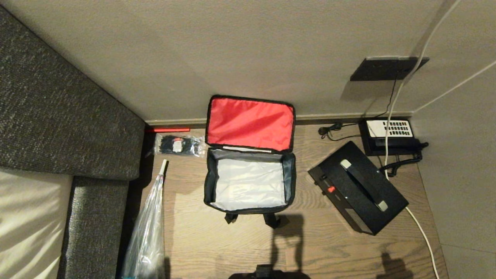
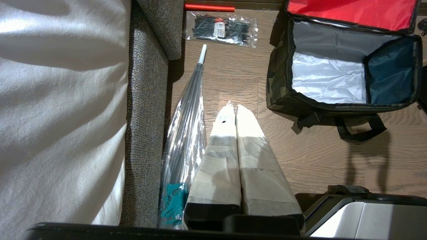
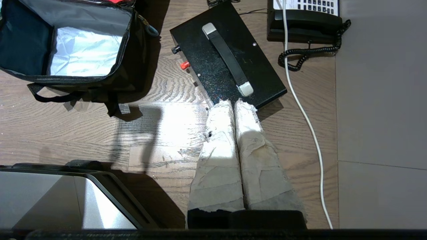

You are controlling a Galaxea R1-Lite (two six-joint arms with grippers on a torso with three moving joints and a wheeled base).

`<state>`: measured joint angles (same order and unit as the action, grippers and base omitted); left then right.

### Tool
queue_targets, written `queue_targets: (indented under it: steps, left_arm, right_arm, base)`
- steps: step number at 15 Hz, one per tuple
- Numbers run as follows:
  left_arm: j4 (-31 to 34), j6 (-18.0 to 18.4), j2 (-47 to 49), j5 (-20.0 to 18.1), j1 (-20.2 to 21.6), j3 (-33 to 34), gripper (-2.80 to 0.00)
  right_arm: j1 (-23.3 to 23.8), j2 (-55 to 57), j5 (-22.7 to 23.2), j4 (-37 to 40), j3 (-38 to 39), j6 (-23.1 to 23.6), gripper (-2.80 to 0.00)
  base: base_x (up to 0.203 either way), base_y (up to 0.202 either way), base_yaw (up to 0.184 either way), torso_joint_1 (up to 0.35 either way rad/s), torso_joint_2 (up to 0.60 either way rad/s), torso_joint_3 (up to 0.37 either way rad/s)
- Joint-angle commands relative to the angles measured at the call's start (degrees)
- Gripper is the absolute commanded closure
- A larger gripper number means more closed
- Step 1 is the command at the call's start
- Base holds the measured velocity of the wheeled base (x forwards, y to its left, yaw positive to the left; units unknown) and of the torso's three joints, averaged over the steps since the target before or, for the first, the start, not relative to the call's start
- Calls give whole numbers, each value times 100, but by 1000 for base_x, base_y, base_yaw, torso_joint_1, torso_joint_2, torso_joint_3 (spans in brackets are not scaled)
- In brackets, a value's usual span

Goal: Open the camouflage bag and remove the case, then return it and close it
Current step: Grip the handle again

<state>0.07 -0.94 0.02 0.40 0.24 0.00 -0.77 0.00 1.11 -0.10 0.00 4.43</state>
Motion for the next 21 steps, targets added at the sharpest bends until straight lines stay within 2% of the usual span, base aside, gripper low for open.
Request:
queue_targets:
  steps: [1, 8, 13, 15, 18, 20, 21]
  left_arm:
    - [1, -3, -11, 4, 2, 18, 0]
    - [1, -12, -11, 4, 2, 18, 0]
    - [1, -6, -11, 4, 2, 18, 0]
    - [1, -6, -11, 4, 2, 18, 0]
    - [1, -3, -11, 4, 2, 18, 0]
    - [1, -5, -11, 4, 2, 18, 0]
    - [1, -3, -11, 4, 2, 18, 0]
  right_arm:
    - [-2, 9, 3, 1, 0, 6, 0]
    - [-2, 9, 3, 10, 0, -3, 0]
    - [-2, 9, -75, -33, -4, -317, 0]
    - [-2, 9, -185, 91, -320, -345, 0]
    - [-2, 10, -235, 1817, -2054, -366, 0]
    - [3, 133, -220, 3536, -3407, -590, 0]
    - [10, 433, -219, 3962, -3900, -803, 0]
  base:
    - [0, 0, 0, 0, 0, 0]
    - [0, 0, 0, 0, 0, 0]
    - [0, 0, 0, 0, 0, 0]
    - [0, 0, 0, 0, 0, 0]
    - [0, 0, 0, 0, 0, 0]
    - [0, 0, 0, 0, 0, 0]
    - [0, 0, 0, 0, 0, 0]
